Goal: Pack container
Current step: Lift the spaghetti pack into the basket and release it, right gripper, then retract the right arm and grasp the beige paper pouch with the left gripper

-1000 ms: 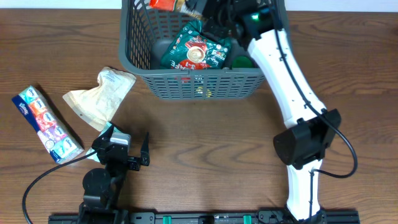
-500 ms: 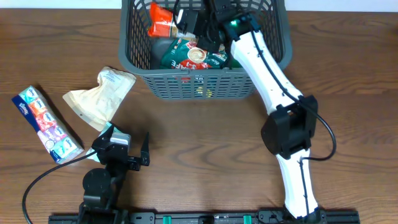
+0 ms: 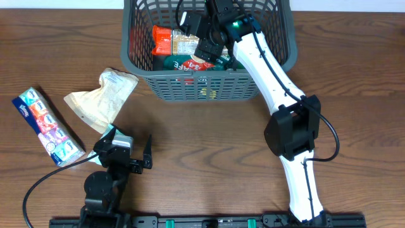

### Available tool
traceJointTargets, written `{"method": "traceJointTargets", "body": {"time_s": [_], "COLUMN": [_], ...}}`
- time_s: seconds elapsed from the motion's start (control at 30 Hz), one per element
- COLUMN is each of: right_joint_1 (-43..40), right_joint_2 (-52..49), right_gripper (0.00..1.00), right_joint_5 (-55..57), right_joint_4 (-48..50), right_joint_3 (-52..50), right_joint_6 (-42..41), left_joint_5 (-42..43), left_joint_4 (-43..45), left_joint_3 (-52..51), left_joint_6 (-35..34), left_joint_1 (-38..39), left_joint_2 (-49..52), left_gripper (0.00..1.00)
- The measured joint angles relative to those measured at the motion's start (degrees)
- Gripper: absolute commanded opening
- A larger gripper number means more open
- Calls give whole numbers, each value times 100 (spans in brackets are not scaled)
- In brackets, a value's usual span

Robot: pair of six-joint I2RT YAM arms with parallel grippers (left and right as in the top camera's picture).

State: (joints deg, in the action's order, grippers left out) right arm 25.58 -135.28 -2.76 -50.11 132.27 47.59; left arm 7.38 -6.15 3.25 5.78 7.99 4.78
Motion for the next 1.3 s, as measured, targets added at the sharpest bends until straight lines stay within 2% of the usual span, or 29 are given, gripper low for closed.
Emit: {"method": "traceJointTargets", "body": {"time_s": [0.43, 0.63, 0.73, 0.83, 0.97, 1.17, 1.3], "right_joint_1": [0, -116, -341, -798, -1812, -3082, -3493], "right_joint_2": [297, 1526, 2319, 3056, 3818, 4151, 3995], "right_gripper": [99, 99, 99, 99, 99, 99, 99], "right_joint_5": [2, -2, 52, 153, 282, 393, 393], "right_joint_4": [-83, -162, -293, -568, -1211, -2328, -2992], "right_joint_3": [2, 2, 15, 116, 181, 197, 179], "right_joint_6": [-1117, -1987, -2531, -3145, -3974, -4776, -4977], "left_joint_5": [0, -26, -109, -459, -1126, -1722, -1847], "left_joint_4": [0, -87, -686, -1563, -2588, -4172, -5908], "left_joint_3": [0, 42, 352, 1222, 3161, 6105, 8006], "left_joint_6": [0, -74, -267, -393, -455, -474, -472], "left_joint_1": [0, 0, 0, 0, 0, -114, -391], "left_joint_2": [0, 0, 42, 367, 1364, 3578, 5342], "left_gripper": [99, 99, 98, 98, 98, 98, 98]}}
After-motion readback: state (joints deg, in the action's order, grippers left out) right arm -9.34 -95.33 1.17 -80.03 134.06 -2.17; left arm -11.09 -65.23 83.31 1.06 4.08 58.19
